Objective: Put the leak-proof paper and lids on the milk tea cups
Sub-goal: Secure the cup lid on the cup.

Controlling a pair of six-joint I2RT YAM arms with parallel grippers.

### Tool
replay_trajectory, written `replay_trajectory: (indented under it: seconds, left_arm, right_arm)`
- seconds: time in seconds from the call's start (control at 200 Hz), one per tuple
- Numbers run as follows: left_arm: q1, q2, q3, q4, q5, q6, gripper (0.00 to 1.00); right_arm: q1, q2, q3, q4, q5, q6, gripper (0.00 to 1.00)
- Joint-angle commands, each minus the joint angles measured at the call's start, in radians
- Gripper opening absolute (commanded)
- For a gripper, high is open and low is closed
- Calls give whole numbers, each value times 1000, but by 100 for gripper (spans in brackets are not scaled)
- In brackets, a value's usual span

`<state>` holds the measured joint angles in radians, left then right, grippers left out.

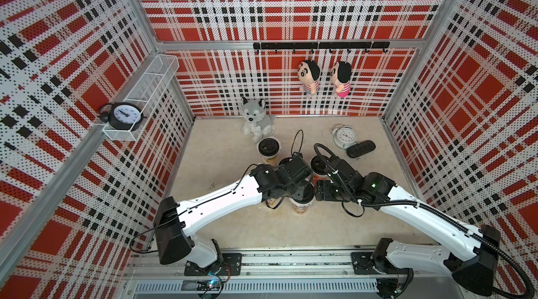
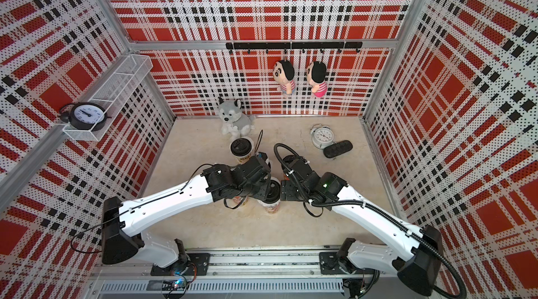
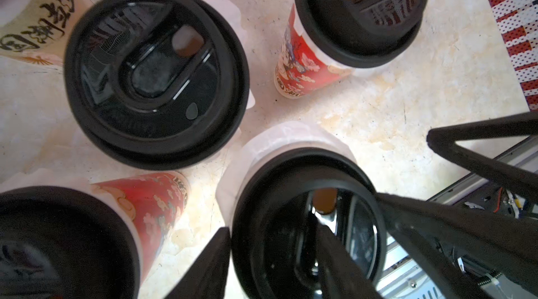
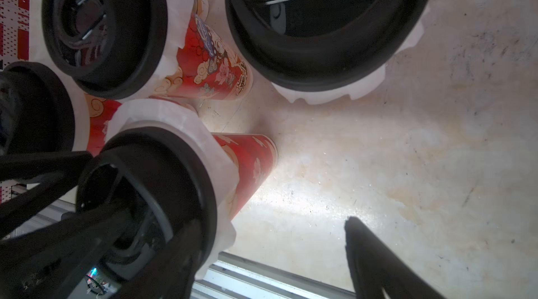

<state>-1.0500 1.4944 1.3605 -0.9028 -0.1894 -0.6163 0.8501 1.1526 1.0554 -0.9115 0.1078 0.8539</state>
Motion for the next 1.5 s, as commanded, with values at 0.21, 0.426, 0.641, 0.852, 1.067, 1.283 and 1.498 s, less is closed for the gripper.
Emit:
replay_trajectory:
  seconds: [0.21,0.426,0.641,0.852,1.067,1.283,1.498]
  left_arm:
    - [-2,16,-53,-47,12,10,51]
    - [-3,9,-82,-28,24,6,51]
    - [-3,3,-111,-15,30,3,51]
    - [-3,-7,-136,2,36,-2,51]
    - [-3,-5,-155,7,39,-6,51]
    - [0,-10,-159,8,38,-10,51]
    - [2,-9,-156,8,39,-5,51]
  right_arm:
    - [12,18,-24,16,0,12,80]
    - [12,36,-109,13,4,43,80]
    - [14,24,-166,6,-2,62,80]
    - [14,13,-180,2,-7,68,80]
    - [14,-25,-79,2,13,45,81]
    - [14,-49,51,-9,24,1,82]
    - [14,-23,88,16,-5,-18,82]
